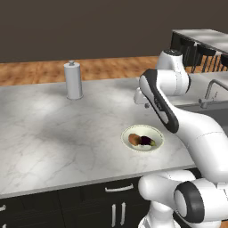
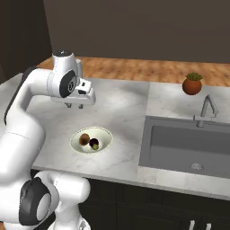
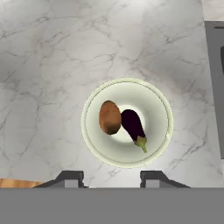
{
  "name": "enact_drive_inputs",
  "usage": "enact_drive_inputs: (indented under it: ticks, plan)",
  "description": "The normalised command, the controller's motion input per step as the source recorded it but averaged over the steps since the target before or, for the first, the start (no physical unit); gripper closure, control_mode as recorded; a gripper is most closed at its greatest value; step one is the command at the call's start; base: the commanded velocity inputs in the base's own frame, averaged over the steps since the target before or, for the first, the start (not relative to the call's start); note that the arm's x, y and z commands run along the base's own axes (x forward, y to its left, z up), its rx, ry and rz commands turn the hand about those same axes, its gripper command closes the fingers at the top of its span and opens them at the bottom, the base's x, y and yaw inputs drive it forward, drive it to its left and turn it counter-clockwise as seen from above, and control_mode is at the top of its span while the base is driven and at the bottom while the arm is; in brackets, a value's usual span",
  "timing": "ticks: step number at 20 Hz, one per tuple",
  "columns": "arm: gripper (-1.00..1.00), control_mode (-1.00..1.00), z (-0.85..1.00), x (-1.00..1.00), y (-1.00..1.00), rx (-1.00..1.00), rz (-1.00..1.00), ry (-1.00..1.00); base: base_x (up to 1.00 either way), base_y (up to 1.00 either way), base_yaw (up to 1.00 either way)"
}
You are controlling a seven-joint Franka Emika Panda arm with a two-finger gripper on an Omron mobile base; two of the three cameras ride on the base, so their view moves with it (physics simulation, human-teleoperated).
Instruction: Dump the eggplant and potato from the bowl so the bowl can be washed. Place the bowl in the sink after clearing the leftovers.
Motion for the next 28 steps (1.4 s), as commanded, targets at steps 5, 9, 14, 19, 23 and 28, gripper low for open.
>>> enact_drive_inputs:
  ticks: [5, 9, 14, 19, 23, 28]
  plan:
    - [-1.0, -1.0, -0.05, 0.0, -0.02, 0.0, -0.01, 0.03, 0.0, 0.0, 0.0]
    - [-1.0, -1.0, -0.23, -0.01, -0.43, 0.03, -0.08, 0.01, 0.0, 0.0, 0.0]
    - [-1.0, -1.0, -0.32, 0.0, -0.58, 0.11, -0.12, 0.06, 0.0, 0.0, 0.0]
    - [-1.0, -1.0, -0.42, 0.0, -0.57, 0.11, -0.07, 0.06, 0.0, 0.0, 0.0]
    - [-1.0, -1.0, -0.54, 0.0, -0.64, 0.13, -0.08, 0.06, 0.0, 0.0, 0.0]
    - [-1.0, -1.0, -0.54, 0.0, -0.51, 0.08, -0.11, 0.07, 0.0, 0.0, 0.0]
